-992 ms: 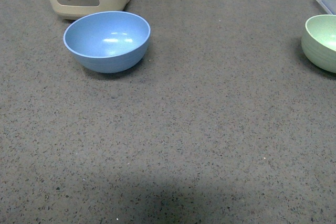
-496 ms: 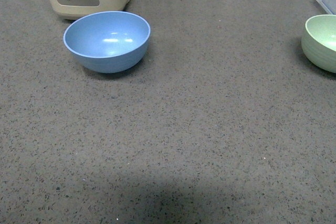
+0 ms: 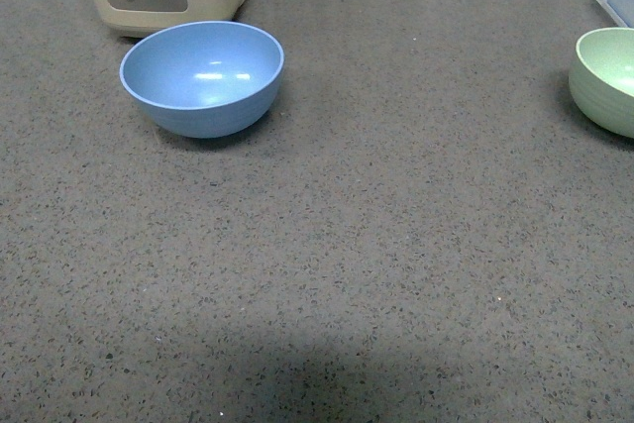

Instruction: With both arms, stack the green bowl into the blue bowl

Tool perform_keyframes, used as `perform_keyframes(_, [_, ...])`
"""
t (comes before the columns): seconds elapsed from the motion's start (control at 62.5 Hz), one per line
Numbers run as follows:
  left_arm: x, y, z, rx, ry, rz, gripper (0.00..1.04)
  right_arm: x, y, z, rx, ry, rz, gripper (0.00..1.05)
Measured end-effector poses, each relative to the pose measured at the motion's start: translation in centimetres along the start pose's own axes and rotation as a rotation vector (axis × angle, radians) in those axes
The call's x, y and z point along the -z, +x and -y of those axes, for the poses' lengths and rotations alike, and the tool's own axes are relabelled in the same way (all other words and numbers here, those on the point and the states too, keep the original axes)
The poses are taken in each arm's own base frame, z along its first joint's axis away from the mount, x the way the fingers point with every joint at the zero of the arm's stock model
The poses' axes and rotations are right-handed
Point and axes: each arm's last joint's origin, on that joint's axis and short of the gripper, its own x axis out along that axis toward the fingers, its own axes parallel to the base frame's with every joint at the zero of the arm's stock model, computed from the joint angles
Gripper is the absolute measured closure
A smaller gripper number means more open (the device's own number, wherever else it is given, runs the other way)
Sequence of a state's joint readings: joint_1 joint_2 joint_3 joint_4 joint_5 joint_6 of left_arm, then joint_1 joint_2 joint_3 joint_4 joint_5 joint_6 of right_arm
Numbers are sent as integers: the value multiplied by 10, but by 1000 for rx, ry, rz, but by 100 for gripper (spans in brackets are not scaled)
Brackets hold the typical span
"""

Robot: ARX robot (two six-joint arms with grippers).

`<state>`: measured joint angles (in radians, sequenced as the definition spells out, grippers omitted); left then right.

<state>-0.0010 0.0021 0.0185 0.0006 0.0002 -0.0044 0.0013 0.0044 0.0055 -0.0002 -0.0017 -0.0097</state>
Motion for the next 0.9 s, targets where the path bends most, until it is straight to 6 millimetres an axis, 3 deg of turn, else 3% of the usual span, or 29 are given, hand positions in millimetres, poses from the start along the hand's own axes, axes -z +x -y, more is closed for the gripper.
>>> perform_keyframes(0.128, [0,0,0,-5,0,-2,6,0,0,0,0,0,0,9])
perform_keyframes(0.24, [-3,10,-3,-161,-147,-206,6,0,0,0,0,0,0,9])
perform_keyframes(0.336, [-22,35,-5,-208,-303,-225,6,0,0,0,0,0,0,9])
perform_keyframes(0.464, [-42,84,4,-197,-426,-278,6,0,0,0,0,0,0,9])
perform_keyframes(0.608, [-25,125,20,-176,-494,-448,6,0,0,0,0,0,0,9])
perform_keyframes(0.896, [-10,170,35,-184,-605,-567,6,0,0,0,0,0,0,9])
